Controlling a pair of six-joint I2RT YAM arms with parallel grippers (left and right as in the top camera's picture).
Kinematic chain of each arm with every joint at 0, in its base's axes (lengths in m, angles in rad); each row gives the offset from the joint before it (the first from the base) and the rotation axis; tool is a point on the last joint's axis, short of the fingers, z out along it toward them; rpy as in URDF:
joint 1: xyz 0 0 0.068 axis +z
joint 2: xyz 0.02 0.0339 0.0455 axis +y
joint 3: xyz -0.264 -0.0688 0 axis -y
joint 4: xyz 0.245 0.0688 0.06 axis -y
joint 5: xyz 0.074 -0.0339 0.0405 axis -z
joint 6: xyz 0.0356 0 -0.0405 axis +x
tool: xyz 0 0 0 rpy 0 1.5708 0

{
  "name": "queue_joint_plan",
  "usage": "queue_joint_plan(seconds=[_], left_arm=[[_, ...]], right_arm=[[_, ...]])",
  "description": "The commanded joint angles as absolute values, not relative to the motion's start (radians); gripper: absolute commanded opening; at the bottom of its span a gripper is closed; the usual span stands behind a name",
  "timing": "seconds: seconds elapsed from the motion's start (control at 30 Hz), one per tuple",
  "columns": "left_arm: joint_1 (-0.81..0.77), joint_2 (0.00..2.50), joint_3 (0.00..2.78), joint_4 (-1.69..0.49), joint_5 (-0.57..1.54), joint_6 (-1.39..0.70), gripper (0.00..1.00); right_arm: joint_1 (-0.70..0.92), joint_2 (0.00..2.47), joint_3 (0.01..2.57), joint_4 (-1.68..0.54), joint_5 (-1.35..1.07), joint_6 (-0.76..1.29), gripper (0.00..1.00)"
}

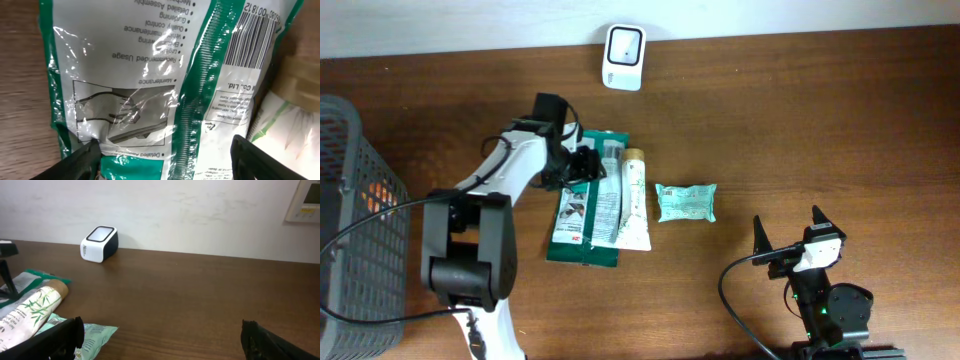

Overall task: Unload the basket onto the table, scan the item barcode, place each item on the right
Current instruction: 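Lay the green-white bag flat left of the white tube and release, then reach the left gripper into the basket and grasp the small orange box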

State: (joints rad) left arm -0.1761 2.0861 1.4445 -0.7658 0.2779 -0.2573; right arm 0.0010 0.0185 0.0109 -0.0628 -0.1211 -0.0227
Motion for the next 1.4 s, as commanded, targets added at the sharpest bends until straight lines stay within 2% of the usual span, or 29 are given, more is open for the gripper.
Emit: queue_joint_plan(seconds=[0.0, 0.17, 0.23, 0.37, 0.6, 0.7, 0.77, 0.9, 1.03, 1.2, 1.33, 1.37], left_arm=[[-0.142, 2.193, 1.378, -0.817, 0.141, -0.276, 0.74], [-0.106, 2.193, 1.378, -0.841, 0.066, -0.277, 0.75], [-0.097, 2.192, 1.387, -0.858, 0.038, -0.277, 0.99], [-0.095, 2.117, 1.474, -0.925, 0.029, -0.276, 0.99], [-0.089, 1.837, 1.750, -1.097, 0.030, -0.270, 0.99], [-0.046, 1.724, 1.859, -1.110, -0.005, -0.193, 1.00], [0.029, 1.658, 1.898, -1.109, -0.069, -0.209, 0.95], [0.274, 1.555, 1.908, -1.110, -0.181, -0.323, 0.86], [0.531, 1.573, 1.886, -1.142, -0.168, -0.352, 0.84], [0.690, 1.648, 1.769, -1.129, -0.132, -0.341, 0.78], [0.763, 1.779, 1.701, -1.047, 0.037, -0.173, 0.73], [0.767, 1.805, 1.696, -1.036, 0.065, -0.134, 0.69]], right_arm=[[0.007, 0.015, 0.006, -0.068, -0.130, -0.019, 0.98], [0.007, 0.015, 0.006, -0.068, -0.130, -0.019, 0.98], [0.007, 0.015, 0.006, -0.068, -0.130, -0.019, 0.98], [0.007, 0.015, 0.006, -0.068, -0.130, -0.019, 0.98], [0.007, 0.015, 0.006, -0.068, -0.130, -0.019, 0.98], [0.007, 0.015, 0.006, -0.068, -0.130, -0.019, 0.98], [0.007, 0.015, 0.006, -0.068, -0.130, -0.019, 0.98], [0.006, 0.015, 0.006, -0.068, -0.130, -0.019, 0.98], [0.006, 0.015, 0.006, -0.067, -0.130, -0.019, 0.98], [0.007, 0.015, 0.006, -0.068, -0.130, -0.019, 0.98], [0.007, 0.015, 0.006, -0.067, -0.130, -0.019, 0.98], [0.006, 0.015, 0.006, -0.067, -0.130, -0.019, 0.98]])
